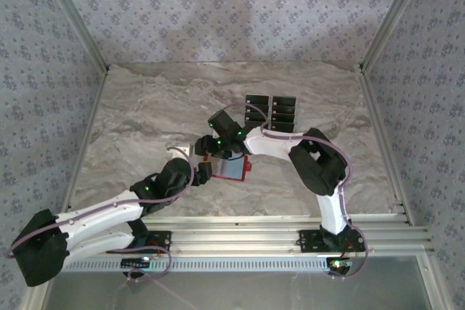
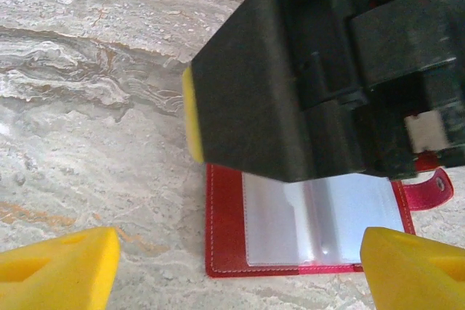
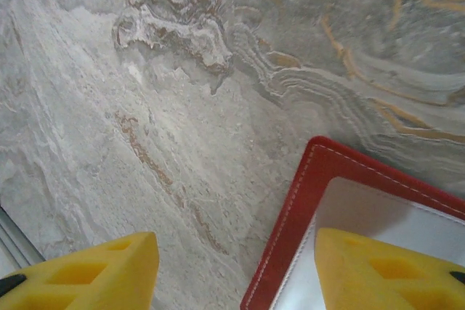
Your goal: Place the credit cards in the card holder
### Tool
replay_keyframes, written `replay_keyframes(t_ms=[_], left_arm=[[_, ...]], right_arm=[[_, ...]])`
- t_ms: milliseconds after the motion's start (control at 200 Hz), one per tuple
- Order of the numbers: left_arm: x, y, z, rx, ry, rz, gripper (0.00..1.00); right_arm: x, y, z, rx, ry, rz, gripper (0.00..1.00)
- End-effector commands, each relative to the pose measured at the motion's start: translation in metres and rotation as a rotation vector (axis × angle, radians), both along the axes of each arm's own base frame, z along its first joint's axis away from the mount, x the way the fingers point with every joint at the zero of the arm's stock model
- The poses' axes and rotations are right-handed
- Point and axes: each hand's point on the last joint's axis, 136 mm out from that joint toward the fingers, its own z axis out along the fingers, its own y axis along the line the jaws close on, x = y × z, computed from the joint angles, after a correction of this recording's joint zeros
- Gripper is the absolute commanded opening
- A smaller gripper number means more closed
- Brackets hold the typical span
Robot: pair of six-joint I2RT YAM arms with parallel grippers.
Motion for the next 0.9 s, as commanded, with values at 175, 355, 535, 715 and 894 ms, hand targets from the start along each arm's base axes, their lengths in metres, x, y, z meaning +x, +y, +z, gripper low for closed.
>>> replay_keyframes(t_ms=[175,355,535,715,894], left_arm=[[-0.002,0.012,-0.005,0.027,0.018,0.036,0.88],[0.002,0.012,-0.007,0.03,0.034,0.042,0.9],[0.012,0.003,-0.01,0.06,0.08,0.022,0.91],[0.025,-0.007,-0.01,0.092,0.123,0.007,0.94],[0.042,-0.012,-0.008,0.106,0.162,0.013,1.0]], right_arm=[[-0.005,0.005,0.014,-0.014,0.003,0.047,0.61],[0.006,-0.02,0.061,0.011,-0.104,0.047,0.61],[0.028,-0.085,0.077,-0.119,-0.184,0.038,0.61],[0.055,-0.154,0.07,-0.397,-0.272,0.145,0.61],[0.079,-0.184,0.053,-0.665,-0.39,0.32,0.59]])
